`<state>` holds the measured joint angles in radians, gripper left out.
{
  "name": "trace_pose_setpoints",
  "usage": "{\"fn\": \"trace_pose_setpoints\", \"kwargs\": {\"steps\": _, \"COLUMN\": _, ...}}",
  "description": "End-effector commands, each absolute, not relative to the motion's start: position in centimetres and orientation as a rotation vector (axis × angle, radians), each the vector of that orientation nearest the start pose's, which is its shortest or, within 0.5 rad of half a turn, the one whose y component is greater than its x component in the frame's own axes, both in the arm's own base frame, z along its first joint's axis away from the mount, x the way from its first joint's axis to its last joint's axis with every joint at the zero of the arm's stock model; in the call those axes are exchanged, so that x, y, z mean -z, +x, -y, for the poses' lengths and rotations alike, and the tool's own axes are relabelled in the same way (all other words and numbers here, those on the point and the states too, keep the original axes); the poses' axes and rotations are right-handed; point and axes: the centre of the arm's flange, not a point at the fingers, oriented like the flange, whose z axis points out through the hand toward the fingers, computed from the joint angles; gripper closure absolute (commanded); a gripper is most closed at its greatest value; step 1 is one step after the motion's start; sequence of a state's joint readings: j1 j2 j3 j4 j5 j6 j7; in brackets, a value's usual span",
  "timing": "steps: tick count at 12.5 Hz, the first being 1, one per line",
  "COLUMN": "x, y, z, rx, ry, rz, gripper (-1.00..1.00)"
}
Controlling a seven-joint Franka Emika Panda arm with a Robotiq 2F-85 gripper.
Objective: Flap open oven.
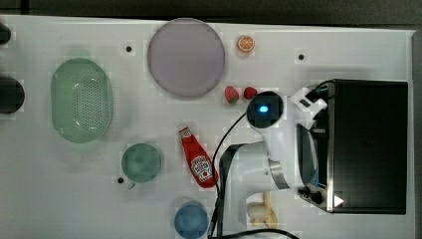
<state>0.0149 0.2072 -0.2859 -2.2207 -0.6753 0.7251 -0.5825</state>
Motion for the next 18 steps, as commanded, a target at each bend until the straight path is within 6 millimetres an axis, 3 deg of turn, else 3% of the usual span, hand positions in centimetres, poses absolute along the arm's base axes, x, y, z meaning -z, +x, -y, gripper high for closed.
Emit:
{"fn": "trace_pose_setpoints", "kwargs": {"steps": 1, "x": -24.6, "y": 52.1, "z": 9.8, "rx": 0.193, "ry": 2.548, "rz": 0.009, "gripper": 0.65}}
{"fn": "trace_pose_setpoints", "kwargs": {"steps": 9, "x": -15.1, "y": 51.1, "z": 3.0, "rx": 0.252, "ry": 2.412, "rz": -0.066, "gripper": 0.65}}
{"fn": "trace_pose_setpoints", "kwargs": {"steps": 12, "x": -12.0, "y": 51.3, "z": 1.8, "rx": 0.219, "ry": 2.392, "rz": 0.042, "gripper": 0.65}}
{"fn": "trace_pose_setpoints", "kwargs": {"steps": 14, "x": -12.0, "y": 52.2, "z": 1.2, "rx": 0.185, "ry": 2.401, "rz": 0.073, "gripper": 0.65}}
{"fn": "trace_pose_setpoints", "kwargs": {"steps": 18, "x": -16.0, "y": 54.3, "z": 1.0, "rx": 0.097, "ry": 2.509, "rz": 0.241, "gripper": 0.65}}
